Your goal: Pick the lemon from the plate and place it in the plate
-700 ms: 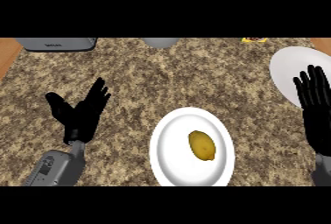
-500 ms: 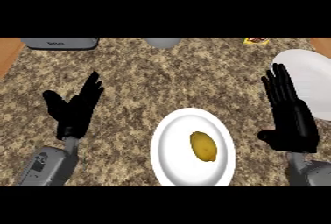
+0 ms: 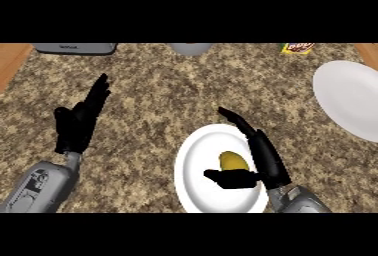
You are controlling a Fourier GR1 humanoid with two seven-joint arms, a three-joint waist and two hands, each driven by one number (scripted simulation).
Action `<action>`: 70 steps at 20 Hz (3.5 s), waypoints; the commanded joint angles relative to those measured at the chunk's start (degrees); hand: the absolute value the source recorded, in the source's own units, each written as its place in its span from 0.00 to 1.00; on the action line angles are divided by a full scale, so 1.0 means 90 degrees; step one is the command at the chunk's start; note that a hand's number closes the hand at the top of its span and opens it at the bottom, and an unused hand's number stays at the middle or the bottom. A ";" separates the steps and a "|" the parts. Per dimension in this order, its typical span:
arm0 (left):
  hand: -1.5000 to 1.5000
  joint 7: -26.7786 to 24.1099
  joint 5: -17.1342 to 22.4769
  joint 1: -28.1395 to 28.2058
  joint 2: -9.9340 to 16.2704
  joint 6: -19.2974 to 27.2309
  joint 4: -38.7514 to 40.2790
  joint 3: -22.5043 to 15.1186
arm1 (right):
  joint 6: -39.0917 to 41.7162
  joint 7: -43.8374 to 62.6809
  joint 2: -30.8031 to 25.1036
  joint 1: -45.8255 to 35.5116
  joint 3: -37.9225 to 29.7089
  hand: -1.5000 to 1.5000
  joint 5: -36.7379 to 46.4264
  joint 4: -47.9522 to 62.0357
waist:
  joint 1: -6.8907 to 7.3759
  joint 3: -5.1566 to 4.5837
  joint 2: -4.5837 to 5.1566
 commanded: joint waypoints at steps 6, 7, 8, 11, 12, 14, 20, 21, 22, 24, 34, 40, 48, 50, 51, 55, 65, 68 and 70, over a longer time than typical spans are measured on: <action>0.50 -0.0202 -0.0185 0.0036 0.0064 -0.0142 0.0217 0.0343 | -0.0869 0.1329 0.0478 -0.0023 0.1345 0.00 0.2800 -0.0053 | -0.0304 0.0047 -0.0002; 0.50 -0.0258 -0.0401 0.0085 -0.0185 0.0124 0.0252 0.0190 | -0.0807 0.1613 0.0391 -0.0090 0.1247 0.00 0.3011 -0.0266 | -0.0315 0.0047 -0.0004; 0.50 -0.0215 -0.0477 0.0089 -0.0236 0.0199 0.0243 0.0139 | -0.0921 0.1998 0.0634 -0.0271 0.1349 0.00 0.3484 -0.0332 | -0.0315 0.0045 -0.0010; 0.50 -0.0338 -0.0368 0.0377 -0.0161 -0.0008 0.0051 0.0252 | 0.0069 0.3134 -0.0014 -0.0218 0.1194 0.00 0.3747 -0.1883 | -0.0338 0.0043 -0.0034; 0.50 -0.0551 -0.0208 0.0274 0.0059 -0.0337 0.0402 0.0492 | 0.0604 0.3467 -0.0156 -0.0629 0.0871 0.00 0.3589 -0.1990 | -0.0347 0.0037 -0.0020; 0.50 -0.0033 -0.0295 0.0009 0.0022 -0.0128 0.0207 0.0414 | 0.1568 0.4087 -0.0514 -0.0907 0.0714 0.00 0.3267 -0.2072 | -0.0355 0.0035 -0.0035; 0.50 -0.0466 -0.0344 0.0276 -0.0059 -0.0298 0.0308 0.0398 | 0.3621 0.5768 -0.0657 -0.1468 0.0376 0.00 0.2092 -0.2561 | -0.0273 0.0037 0.0001; 0.50 -0.0263 -0.0316 0.0214 -0.0025 -0.0296 0.0067 0.0453 | 0.3674 0.6067 -0.0433 -0.1462 0.0464 0.00 0.2190 -0.2467 | -0.0243 0.0044 -0.0002; 0.50 -0.0114 -0.0505 0.0359 -0.0197 -0.0052 -0.0152 0.0239 | 0.4041 0.6127 -0.0559 -0.1691 0.0157 0.00 0.1824 -0.2509 | -0.0216 0.0047 -0.0003; 0.50 -0.0077 -0.0409 0.0092 -0.0096 -0.0152 0.0135 0.0517 | 0.4458 0.6601 -0.0669 -0.1650 0.0029 0.00 0.1456 -0.2876 | -0.0282 0.0045 0.0002; 0.50 -0.0111 -0.0734 -0.0079 -0.0463 -0.0256 0.0403 0.0565 | 0.4636 0.6497 0.0148 -0.1741 0.0203 0.00 0.1621 -0.1693 | -0.0249 0.0050 0.0025; 0.50 -0.0012 -0.0744 0.0166 -0.0335 -0.0447 -0.0036 0.0652 | 0.4872 0.5564 -0.0004 -0.1775 0.0020 0.00 0.1732 -0.0326 | -0.0190 0.0053 0.0029; 0.50 0.0103 -0.0766 0.0327 -0.0256 -0.0851 -0.0262 0.1069 | 0.4629 0.5008 0.0505 -0.0953 0.0378 0.00 0.2677 0.0105 | -0.0222 0.0054 0.0020; 0.50 -0.0060 -0.0837 0.0232 -0.0489 -0.0883 0.0017 0.1110 | 0.4900 0.5122 0.0579 -0.0832 0.0192 0.00 0.2627 -0.0009 | -0.0244 0.0053 0.0022; 0.50 0.0037 -0.1167 0.0299 -0.0766 -0.0526 -0.0109 0.0852 | 0.4861 0.4902 0.0630 -0.0952 0.0117 0.00 0.2774 0.0307 | -0.0235 0.0054 0.0023; 0.50 -0.0253 -0.1116 0.0425 -0.0596 -0.0967 -0.0031 0.1234 | 0.5077 0.5098 0.0846 -0.0562 0.0042 0.00 0.3041 0.0075 | -0.0241 0.0053 0.0021; 0.50 0.0380 -0.1643 0.0457 -0.1062 -0.0881 -0.0457 0.1155 | 0.4791 0.3922 0.1047 -0.0432 -0.0292 1.00 0.4201 0.0512 | -0.0236 0.0054 0.0017; 0.50 -0.0179 -0.1533 0.0044 -0.1002 -0.1138 0.0365 0.1586 | 0.4297 0.3014 0.1079 -0.0615 -0.0544 1.00 0.4548 0.1357 | -0.0244 0.0054 0.0030; 0.50 0.0273 -0.1773 0.0086 -0.1194 -0.0924 -0.0129 0.1350 | 0.4308 0.2984 0.1098 -0.0568 -0.0659 1.00 0.4660 0.1224 | -0.0240 0.0055 0.0023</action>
